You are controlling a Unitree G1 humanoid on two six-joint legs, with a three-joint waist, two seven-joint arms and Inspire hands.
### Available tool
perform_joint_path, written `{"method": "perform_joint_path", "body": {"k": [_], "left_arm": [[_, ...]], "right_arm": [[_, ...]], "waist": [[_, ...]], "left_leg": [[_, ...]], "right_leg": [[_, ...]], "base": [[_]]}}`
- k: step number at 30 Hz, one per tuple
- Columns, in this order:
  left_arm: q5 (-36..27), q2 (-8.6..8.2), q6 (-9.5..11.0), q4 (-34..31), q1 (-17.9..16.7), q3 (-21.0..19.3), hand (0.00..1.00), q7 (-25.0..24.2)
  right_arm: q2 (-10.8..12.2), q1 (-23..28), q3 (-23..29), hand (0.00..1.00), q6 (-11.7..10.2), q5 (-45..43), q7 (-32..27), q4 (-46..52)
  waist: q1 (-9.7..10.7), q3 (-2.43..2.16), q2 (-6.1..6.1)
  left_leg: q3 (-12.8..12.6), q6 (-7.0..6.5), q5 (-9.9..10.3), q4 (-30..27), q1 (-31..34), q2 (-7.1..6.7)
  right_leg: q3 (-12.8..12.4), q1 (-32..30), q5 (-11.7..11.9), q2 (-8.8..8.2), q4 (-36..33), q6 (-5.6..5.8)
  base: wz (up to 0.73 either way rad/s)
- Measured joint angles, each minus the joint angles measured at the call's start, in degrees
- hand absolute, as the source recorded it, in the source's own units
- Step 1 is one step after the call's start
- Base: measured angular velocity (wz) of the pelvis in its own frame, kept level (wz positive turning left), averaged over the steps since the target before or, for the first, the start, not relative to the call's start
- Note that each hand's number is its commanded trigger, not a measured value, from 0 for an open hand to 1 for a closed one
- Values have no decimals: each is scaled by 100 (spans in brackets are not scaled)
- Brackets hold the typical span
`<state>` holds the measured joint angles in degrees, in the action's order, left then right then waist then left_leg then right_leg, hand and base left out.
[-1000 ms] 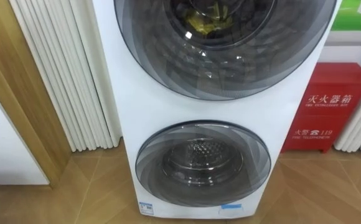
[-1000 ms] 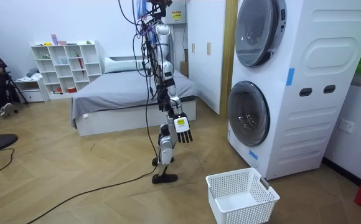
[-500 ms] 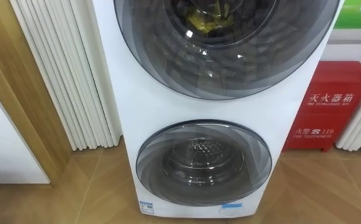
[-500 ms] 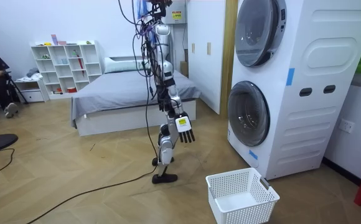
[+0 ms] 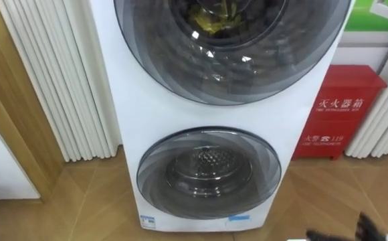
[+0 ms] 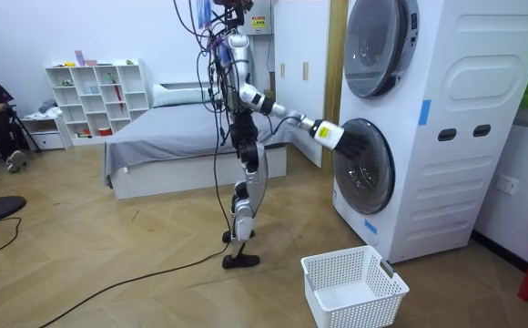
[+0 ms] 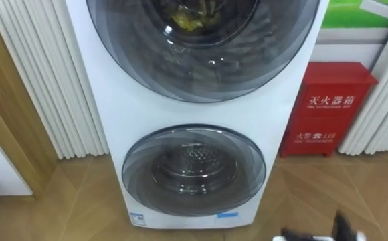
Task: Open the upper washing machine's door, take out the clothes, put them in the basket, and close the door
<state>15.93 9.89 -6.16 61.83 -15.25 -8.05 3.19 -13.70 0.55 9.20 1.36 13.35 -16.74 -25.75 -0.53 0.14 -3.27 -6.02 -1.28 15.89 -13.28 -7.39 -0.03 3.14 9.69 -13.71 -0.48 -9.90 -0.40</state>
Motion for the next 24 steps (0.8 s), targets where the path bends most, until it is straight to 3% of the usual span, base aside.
{"method": "perform_joint_path", "body": {"k": [4,8,10,11,12,13,14,15,16,17,18,19,24], "left_arm": [[0,6,-3,-60,-59,-20,0,-12],[0,7,25,-332,-101,-18,0,-9],[-2,24,24,-345,-115,-20,0,12],[-1,42,15,-346,-131,-21,0,21],[7,44,-16,-353,-132,-5,0,36],[16,44,-13,-364,-102,-9,0,45],[80,64,-14,-361,-128,-114,0,80],[209,96,-43,-314,-190,-278,0,84],[254,96,-60,-224,-136,-285,0,89],[264,101,-119,-85,-36,-219,0,78],[251,92,-119,-142,-21,-97,0,34],[234,90,-121,-174,-19,-49,0,7],[218,113,-311,-259,45,219,0,-23]], "right_arm": [[-24,-153,28,0,-84,18,-193,822],[-323,-422,25,0,-127,116,-192,849],[-425,-561,16,0,-124,136,-202,851],[-461,-658,18,0,-124,131,-213,851],[-478,-762,19,0,-123,127,-222,852],[-469,-815,5,0,-122,127,-214,852],[-447,-999,-151,0,-119,111,-202,877],[-453,-1185,-343,0,-113,45,-204,1006],[-474,-1198,-345,0,-127,18,-222,1036],[-518,-1192,-308,0,-96,11,-393,1026],[-521,-1228,-220,0,-92,9,-534,1027],[-520,-1271,-207,0,-86,10,-568,1032],[-521,-1921,-267,0,-68,224,-558,1053]], "waist": [[0,-3,18],[-132,-14,72],[-150,-24,95],[-156,-25,95],[-168,-11,139],[-207,20,222],[-328,15,262],[-287,23,126],[-173,65,156],[-40,50,154],[-31,60,131],[-22,60,128],[-232,8,16]], "left_leg": [[22,0,0,65,-63,16],[61,0,-1,209,-183,33],[236,4,-21,299,-225,35],[392,1,-71,389,-294,41],[793,-17,-138,469,-382,159],[1112,-12,-143,492,-406,273],[1425,-3,-138,488,-357,460],[1403,214,-42,405,-210,523],[1366,372,57,374,-221,604],[1042,458,68,400,-251,691],[666,487,13,428,-267,721],[562,469,-8,447,-250,732],[482,376,-73,454,-227,605]], "right_leg": [[-7,17,15,21,-1,5],[-30,25,15,49,-34,5],[31,15,15,65,-100,6],[50,-25,14,79,-209,7],[139,-304,-35,146,-689,35],[134,-493,-122,253,-898,-38],[-173,-960,-96,528,-469,-243],[46,-1396,1017,501,-27,-316],[205,-1399,1077,483,-95,-358],[363,-1268,1064,503,-99,-374],[351,-1169,1064,501,-82,-373],[338,-1144,1061,502,-82,-368],[489,-1129,1034,463,-67,-329]], "base": [[-6],[-5],[3],[-5],[-18],[-70],[-92],[-67],[15],[59],[51],[31],[12]]}}
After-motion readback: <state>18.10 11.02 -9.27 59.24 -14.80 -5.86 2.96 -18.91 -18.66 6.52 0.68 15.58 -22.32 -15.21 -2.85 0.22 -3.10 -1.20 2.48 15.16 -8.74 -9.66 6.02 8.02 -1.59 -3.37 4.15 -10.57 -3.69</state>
